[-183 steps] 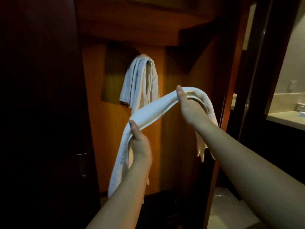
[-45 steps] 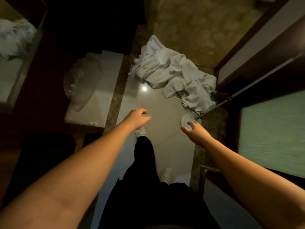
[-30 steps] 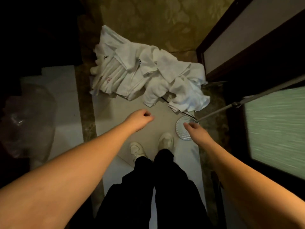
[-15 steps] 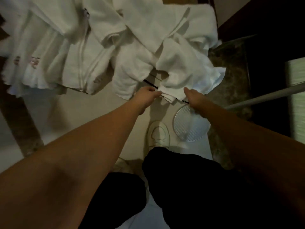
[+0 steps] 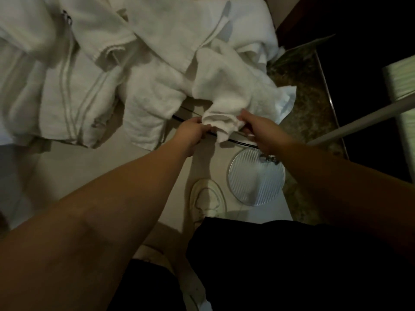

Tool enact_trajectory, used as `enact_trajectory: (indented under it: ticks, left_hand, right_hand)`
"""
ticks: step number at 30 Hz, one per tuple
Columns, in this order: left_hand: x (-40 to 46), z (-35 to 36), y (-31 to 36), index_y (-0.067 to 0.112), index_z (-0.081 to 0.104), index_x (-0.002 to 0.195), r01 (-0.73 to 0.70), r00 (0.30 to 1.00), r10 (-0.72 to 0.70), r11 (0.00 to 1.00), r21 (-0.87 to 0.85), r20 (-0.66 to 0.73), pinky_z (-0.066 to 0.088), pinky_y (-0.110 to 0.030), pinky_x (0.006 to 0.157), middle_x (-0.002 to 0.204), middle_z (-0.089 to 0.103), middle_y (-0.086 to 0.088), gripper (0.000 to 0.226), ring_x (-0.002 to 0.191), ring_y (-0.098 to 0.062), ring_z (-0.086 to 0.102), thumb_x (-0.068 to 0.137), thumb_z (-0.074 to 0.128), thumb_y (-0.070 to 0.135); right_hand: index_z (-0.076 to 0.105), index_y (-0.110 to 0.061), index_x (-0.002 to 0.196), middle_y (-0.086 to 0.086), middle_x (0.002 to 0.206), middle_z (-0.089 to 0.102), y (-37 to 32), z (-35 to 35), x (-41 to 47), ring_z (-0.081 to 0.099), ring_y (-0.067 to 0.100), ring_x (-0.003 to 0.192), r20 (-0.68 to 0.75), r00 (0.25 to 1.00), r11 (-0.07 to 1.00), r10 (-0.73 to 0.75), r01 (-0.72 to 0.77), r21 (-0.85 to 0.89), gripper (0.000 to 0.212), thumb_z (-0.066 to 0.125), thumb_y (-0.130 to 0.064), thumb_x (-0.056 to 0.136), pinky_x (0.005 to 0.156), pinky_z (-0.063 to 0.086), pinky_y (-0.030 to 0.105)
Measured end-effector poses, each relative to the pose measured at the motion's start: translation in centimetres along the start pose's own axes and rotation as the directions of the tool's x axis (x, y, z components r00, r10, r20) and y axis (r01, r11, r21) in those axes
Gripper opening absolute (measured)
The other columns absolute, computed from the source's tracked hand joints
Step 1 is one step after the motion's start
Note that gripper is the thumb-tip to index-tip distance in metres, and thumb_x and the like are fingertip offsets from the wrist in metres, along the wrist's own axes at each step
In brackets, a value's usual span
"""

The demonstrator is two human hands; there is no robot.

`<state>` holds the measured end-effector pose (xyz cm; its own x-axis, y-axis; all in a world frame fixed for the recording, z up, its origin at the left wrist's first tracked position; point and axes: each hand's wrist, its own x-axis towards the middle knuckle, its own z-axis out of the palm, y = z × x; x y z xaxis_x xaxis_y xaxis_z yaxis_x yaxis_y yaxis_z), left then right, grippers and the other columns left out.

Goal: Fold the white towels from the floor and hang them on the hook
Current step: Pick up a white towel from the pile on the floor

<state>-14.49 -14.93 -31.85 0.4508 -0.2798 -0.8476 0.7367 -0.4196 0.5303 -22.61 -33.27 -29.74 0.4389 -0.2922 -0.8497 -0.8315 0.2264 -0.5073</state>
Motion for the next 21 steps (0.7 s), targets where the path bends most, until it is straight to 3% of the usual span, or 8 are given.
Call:
enact_trajectory:
  ticks: [2, 4, 6, 8, 11, 15, 18, 21]
  left_hand:
    - [-0.6, -0.6, 1.1, 0.021, 0.065, 0.094, -0.03, 1.0, 0.031, 0.999, -0.042, 0.001, 0.039, -0.021, 0.055, 0.077, 0.061, 0.001, 0.011, 0.064, -0.012, 0.048, 0.097, 0.06, 0.013]
    - [-1.8, -1.3, 2.4, 0.023, 0.063, 0.09, -0.062, 0.998, 0.063, 0.996, -0.066, 0.014, 0.037, -0.025, 0.062, 0.079, 0.06, 0.004, 0.012, 0.068, -0.011, 0.049, 0.098, 0.058, 0.014]
    - [-3.7, -2.0, 4.0, 0.023, 0.062, 0.09, -0.095, 0.994, 0.1, 0.991, -0.095, 0.04, 0.036, -0.024, 0.062, 0.078, 0.059, 0.005, 0.013, 0.069, -0.009, 0.049, 0.098, 0.058, 0.014]
    - [-6.7, -2.8, 5.8, 0.022, 0.063, 0.09, -0.132, 0.988, 0.14, 0.983, -0.126, 0.058, 0.035, -0.024, 0.06, 0.075, 0.059, 0.005, 0.013, 0.065, -0.008, 0.048, 0.097, 0.059, 0.011]
    - [-12.6, -4.6, 9.4, 0.021, 0.064, 0.091, -0.164, 0.98, 0.18, 0.971, -0.176, 0.083, 0.036, -0.027, 0.066, 0.08, 0.061, 0.001, 0.011, 0.072, -0.012, 0.051, 0.097, 0.06, 0.012]
    - [-22.5, -7.6, 15.8, 0.013, 0.065, 0.098, -0.248, 0.956, 0.277, 0.937, -0.245, 0.092, 0.051, -0.022, 0.075, 0.087, 0.069, 0.0, 0.013, 0.078, -0.01, 0.065, 0.099, 0.056, 0.003]
    - [-30.9, -9.7, 20.5, 0.01, 0.065, 0.103, -0.288, 0.947, 0.312, 0.93, -0.228, 0.077, 0.049, -0.04, 0.1, 0.1, 0.068, -0.01, 0.012, 0.102, -0.026, 0.063, 0.1, 0.055, 0.004]
    - [-39.2, -11.6, 24.1, 0.014, 0.065, 0.102, -0.333, 0.941, 0.337, 0.931, -0.15, 0.005, 0.045, -0.044, 0.095, 0.103, 0.065, -0.017, 0.012, 0.102, -0.03, 0.058, 0.101, 0.054, 0.007]
  right_hand:
    - [0.07, -0.028, 0.11, -0.01, 0.106, 0.075, -0.8, -0.2, -1.2, 0.068, 0.01, 0.103, -0.052, 0.989, 0.979, -0.14, 0.131, -0.154, 0.043, 0.066, -0.06, 0.083, 0.087, 0.05, 0.026]
    - [0.064, -0.034, 0.113, -0.011, 0.108, 0.07, -1.8, 0.1, -2.9, 0.064, 0.003, 0.097, -0.085, 0.957, 0.914, -0.277, 0.234, -0.332, 0.046, 0.071, -0.061, 0.076, 0.08, 0.049, 0.016]
    - [0.059, -0.032, 0.108, -0.014, 0.097, 0.064, -3.3, 0.5, -4.9, 0.059, -0.004, 0.084, -0.094, 0.928, 0.867, -0.362, 0.297, -0.401, 0.036, 0.075, -0.05, 0.082, 0.065, 0.043, 0.004]
    - [0.057, -0.026, 0.101, -0.013, 0.086, 0.058, -5.4, 0.8, -7.4, 0.055, -0.008, 0.072, -0.086, 0.897, 0.825, -0.433, 0.356, -0.439, 0.024, 0.073, -0.038, 0.088, 0.057, 0.039, 0.003]
    - [0.059, -0.022, 0.102, -0.011, 0.084, 0.057, -10.3, 0.9, -13.1, 0.053, -0.011, 0.068, -0.058, 0.865, 0.783, -0.499, 0.422, -0.456, 0.017, 0.069, -0.031, 0.093, 0.058, 0.038, 0.003]
    - [0.064, -0.026, 0.101, -0.012, 0.089, 0.062, -17.4, 1.1, -22.6, 0.056, -0.011, 0.07, -0.013, 0.845, 0.768, -0.534, 0.478, -0.426, 0.01, 0.068, -0.033, 0.094, 0.06, 0.041, 0.003]
    - [0.069, -0.028, 0.103, -0.015, 0.092, 0.065, -22.0, 1.5, -30.4, 0.058, -0.009, 0.075, 0.004, 0.821, 0.743, -0.57, 0.518, -0.424, 0.013, 0.067, -0.038, 0.094, 0.059, 0.04, 0.003]
    - [0.069, -0.032, 0.1, -0.016, 0.088, 0.065, -26.3, 2.2, -38.2, 0.057, -0.006, 0.076, 0.039, 0.808, 0.716, -0.588, 0.542, -0.44, 0.012, 0.064, -0.042, 0.095, 0.056, 0.039, 0.005]
